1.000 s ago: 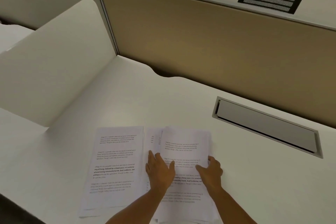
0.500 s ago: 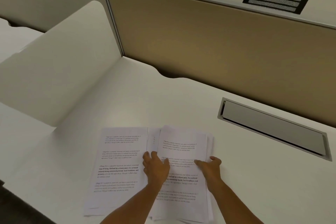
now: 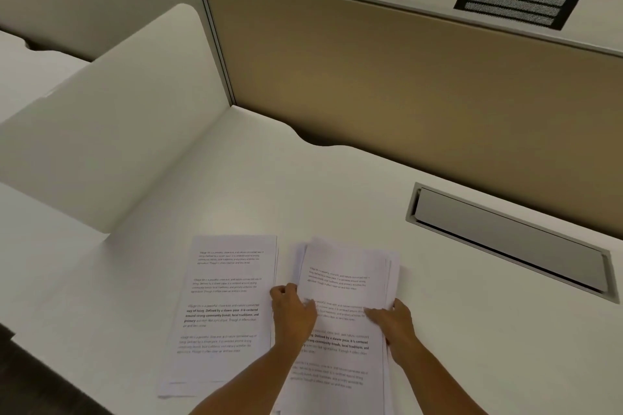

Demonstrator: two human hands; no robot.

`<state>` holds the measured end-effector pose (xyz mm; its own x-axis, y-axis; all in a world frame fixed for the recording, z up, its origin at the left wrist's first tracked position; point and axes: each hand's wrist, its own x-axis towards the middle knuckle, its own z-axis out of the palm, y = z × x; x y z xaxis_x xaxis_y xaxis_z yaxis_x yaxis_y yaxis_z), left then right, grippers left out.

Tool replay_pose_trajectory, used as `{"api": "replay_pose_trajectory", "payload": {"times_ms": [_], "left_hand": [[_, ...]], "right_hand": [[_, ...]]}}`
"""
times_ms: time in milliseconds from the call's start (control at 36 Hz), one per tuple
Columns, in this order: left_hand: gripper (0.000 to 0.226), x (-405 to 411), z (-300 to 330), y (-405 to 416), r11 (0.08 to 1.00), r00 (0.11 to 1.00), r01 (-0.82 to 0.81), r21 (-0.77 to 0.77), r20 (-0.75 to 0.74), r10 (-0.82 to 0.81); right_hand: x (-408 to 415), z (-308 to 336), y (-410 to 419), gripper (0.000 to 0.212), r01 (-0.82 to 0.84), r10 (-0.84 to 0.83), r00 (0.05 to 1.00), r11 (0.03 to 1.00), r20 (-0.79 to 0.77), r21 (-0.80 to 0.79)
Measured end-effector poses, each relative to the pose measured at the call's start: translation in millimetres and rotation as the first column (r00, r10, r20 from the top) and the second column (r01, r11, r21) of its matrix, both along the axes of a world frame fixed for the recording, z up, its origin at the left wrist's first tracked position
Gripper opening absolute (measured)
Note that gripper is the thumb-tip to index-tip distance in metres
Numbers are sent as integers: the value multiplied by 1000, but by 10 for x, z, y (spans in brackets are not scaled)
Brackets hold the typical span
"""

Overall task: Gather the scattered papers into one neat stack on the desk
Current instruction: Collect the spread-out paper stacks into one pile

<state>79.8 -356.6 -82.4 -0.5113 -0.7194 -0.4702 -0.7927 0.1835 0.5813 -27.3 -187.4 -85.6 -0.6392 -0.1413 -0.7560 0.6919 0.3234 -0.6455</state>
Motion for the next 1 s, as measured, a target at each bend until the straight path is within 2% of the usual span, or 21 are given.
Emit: {"api": "replay_pose_trajectory", "payload": {"times_ms": [111,250,278,361,417,472,500,583,722,1000], "left_hand": [[43,30,-5,8,994,993,-46,103,-102,57],[69,68,-26,-42,941,971,-152,303,-132,199],[63,89,-29,-56,931,970,-140,338,-142,197],[27,183,19,-86,937,966,-45,345,-223,129],[28,232,59,-94,926,953,-15,378,-274,127],[41,273,133,-93,908,948,6,420,-291,128],[46,299,159,-97,904,941,11,428,-309,135],[35,399,217,-126,910,916,10,415,-369,158],[36,622,356,-216,927,898,-46,373,-391,202],[35,1143,625,-689,913,847,-192,361,-409,340]], "right_hand": [[50,52,82,37,-16,16,1000,1000,5,-26],[78,95,213,33,-30,30,1000,998,9,-59],[91,108,238,32,-31,32,999,997,10,-74],[137,181,288,32,-61,64,998,991,19,-123],[148,234,306,33,-73,76,997,984,14,-164],[166,289,303,34,-72,72,997,981,-12,-182],[181,319,294,34,-73,69,997,980,-26,-187],[258,389,241,33,-84,72,995,976,-64,-199],[441,452,75,32,-116,92,989,968,-112,-224],[832,550,-524,25,-200,182,978,955,-99,-221]]}}
